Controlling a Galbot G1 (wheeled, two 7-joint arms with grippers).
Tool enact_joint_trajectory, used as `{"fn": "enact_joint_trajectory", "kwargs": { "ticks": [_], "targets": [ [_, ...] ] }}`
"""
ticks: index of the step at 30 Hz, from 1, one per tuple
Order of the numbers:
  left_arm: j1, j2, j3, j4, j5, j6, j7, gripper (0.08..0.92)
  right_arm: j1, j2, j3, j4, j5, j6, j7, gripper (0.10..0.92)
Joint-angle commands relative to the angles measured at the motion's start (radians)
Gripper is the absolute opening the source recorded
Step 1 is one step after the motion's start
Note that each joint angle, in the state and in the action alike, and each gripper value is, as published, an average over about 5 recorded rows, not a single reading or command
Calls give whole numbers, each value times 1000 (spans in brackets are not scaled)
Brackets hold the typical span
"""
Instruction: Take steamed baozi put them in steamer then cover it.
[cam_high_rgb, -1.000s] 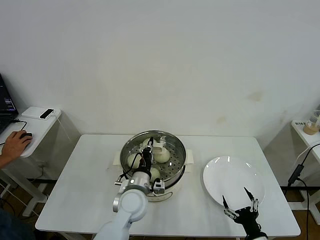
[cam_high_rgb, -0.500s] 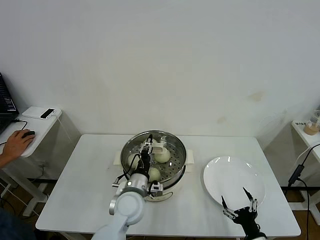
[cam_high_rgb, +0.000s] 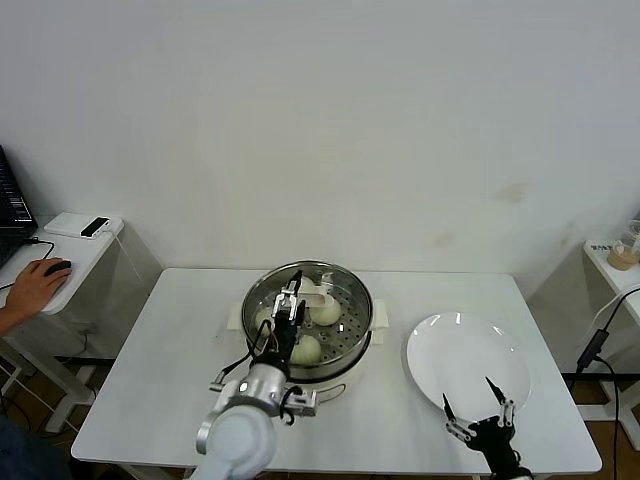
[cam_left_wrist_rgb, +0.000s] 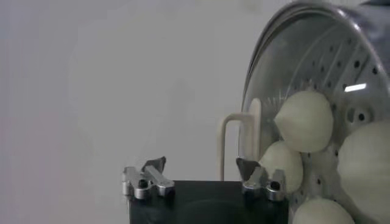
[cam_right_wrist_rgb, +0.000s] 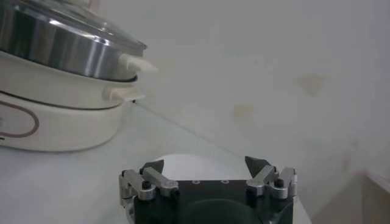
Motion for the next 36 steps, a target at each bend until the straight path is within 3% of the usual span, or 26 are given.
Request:
{"fn": "enact_joint_trajectory", "kwargs": {
  "ticks": [1,4,8,11,16,24,36],
  "targets": [
    [205,67,-114,-196,-156,-102,-143,822,0,-7,-3,-6,15,-3,1,823],
    [309,75,-240,-222,-398,-185,-247,823,5,-5,-10,-12,28,-6,1,823],
    [429,37,-422,-208,-955,-314,-353,823,8,-1,-22,-26,48,-5,2,823],
    [497,-23,-523,-182,-1238,-361,-397,823,4,-3,-31,-31,67,-4,1,823],
    [579,-75,-573,-175,-1506,-350,-422,823,-7,-19,-54,-19,131,-21,-6,823],
    [677,-97,-556,-122,-1643,-434,-396,823,-63,-130,-130,66,386,-139,0,823],
    [718,-121,-528,-78,-1570,-457,-358,823,-93,-178,-124,64,389,-129,4,823]
  ]
}}
